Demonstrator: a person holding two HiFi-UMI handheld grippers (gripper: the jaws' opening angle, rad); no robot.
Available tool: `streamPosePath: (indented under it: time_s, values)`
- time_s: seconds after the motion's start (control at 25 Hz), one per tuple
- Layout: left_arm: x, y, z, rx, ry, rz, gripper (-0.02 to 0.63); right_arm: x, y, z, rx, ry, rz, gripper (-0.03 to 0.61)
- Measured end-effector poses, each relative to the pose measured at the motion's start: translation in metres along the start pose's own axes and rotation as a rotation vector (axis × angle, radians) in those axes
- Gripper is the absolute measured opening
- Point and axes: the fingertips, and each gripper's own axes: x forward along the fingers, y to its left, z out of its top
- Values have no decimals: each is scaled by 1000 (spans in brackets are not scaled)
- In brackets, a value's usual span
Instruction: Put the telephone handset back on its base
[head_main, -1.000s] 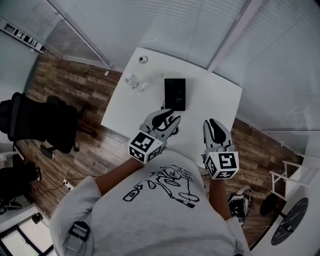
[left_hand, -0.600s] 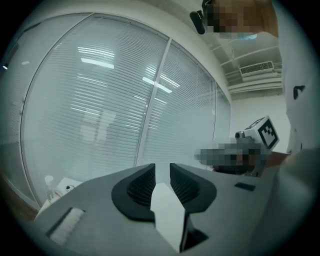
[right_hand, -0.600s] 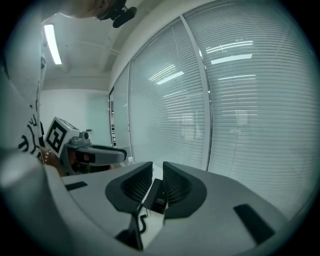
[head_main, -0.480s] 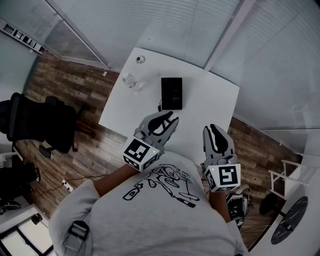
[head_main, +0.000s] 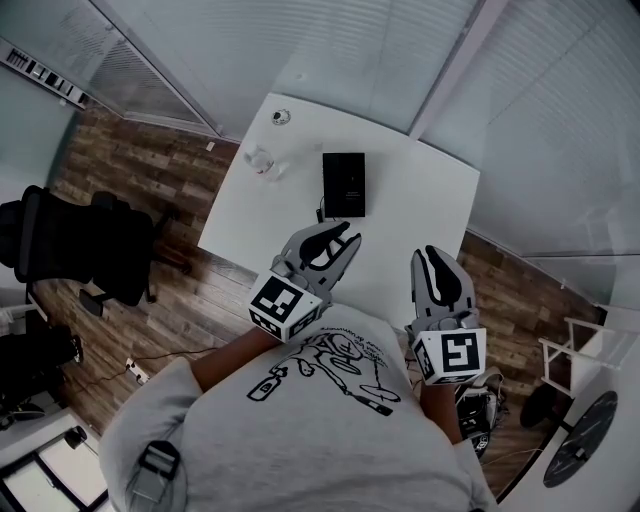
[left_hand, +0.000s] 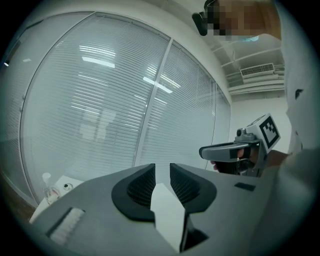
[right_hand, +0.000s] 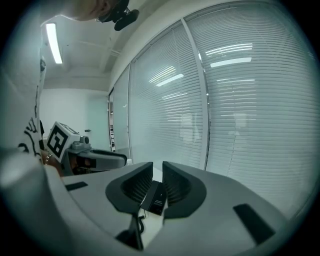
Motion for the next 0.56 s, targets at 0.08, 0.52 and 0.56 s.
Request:
streamPosePath:
  time_s: [0.08, 0.52, 0.56]
  values:
    - [1, 0, 1, 0, 1, -2, 89, 1, -1, 3, 4, -7, 1, 51]
    - [3, 4, -1, 2, 10, 7, 89, 3, 0, 3, -45, -6, -10, 48]
    - [3, 5, -2, 2, 11, 7, 89, 4, 0, 3, -39, -9, -7, 48]
